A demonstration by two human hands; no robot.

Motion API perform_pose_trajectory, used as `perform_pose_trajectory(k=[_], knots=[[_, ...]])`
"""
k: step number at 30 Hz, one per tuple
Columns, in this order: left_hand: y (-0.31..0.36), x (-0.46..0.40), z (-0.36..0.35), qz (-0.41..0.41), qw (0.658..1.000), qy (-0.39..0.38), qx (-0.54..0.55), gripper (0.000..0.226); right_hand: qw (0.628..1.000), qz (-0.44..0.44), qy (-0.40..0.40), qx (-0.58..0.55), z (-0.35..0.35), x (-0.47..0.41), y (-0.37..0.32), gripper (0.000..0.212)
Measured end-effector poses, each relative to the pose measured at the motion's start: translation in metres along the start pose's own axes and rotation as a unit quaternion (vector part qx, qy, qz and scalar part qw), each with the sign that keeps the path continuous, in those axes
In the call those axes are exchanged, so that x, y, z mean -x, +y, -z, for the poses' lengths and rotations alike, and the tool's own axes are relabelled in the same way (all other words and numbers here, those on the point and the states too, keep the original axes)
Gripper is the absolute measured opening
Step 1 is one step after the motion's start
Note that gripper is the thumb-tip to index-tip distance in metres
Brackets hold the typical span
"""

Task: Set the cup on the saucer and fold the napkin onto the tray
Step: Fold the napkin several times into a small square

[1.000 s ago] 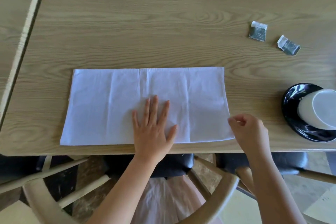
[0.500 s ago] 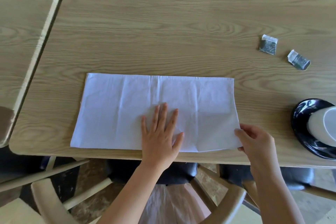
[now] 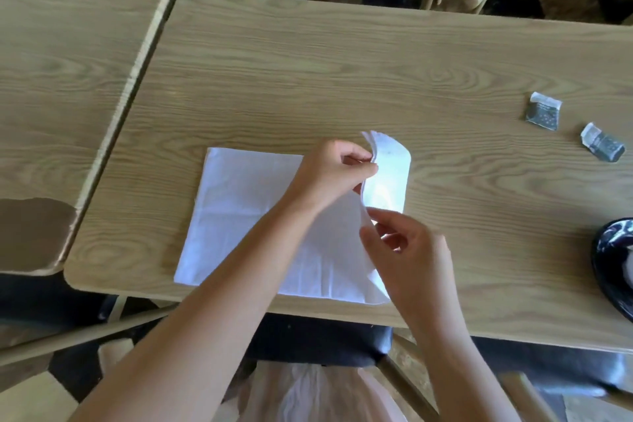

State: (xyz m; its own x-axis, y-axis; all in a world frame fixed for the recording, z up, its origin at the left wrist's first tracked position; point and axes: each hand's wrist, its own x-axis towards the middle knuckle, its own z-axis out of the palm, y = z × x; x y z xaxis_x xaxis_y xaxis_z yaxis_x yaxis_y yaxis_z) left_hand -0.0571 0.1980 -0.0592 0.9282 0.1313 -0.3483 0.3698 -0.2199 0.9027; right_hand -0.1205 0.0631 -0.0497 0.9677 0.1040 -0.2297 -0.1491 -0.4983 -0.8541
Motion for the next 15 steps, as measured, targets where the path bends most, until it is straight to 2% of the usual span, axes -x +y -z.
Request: perform_pose_trajectory(k=[4, 9, 12, 15], knots=[[-0.018, 0.003, 0.048, -0.024, 0.999, 0.036, -0.020, 0.014, 0.999, 0.035, -0.037, 0.000, -0.042, 0.002, -0.017, 0.025], [-0.055, 0.016, 0.112, -0.043, 0.991, 0.122, -0.041, 0.020, 0.993, 0.076, -0.089, -0.010, -0.103, 0.005, -0.040, 0.031], [-0.086, 0.028, 0.141, -0.020, 0.984, 0.170, -0.045, 0.024, 0.989, 0.085, -0.122, -0.007, -0.138, 0.008, -0.046, 0.033], [-0.118, 0.038, 0.152, 0.036, 0.974, 0.202, -0.093, 0.028, 0.985, 0.066, -0.156, 0.017, -0.169, 0.010, -0.044, 0.027]])
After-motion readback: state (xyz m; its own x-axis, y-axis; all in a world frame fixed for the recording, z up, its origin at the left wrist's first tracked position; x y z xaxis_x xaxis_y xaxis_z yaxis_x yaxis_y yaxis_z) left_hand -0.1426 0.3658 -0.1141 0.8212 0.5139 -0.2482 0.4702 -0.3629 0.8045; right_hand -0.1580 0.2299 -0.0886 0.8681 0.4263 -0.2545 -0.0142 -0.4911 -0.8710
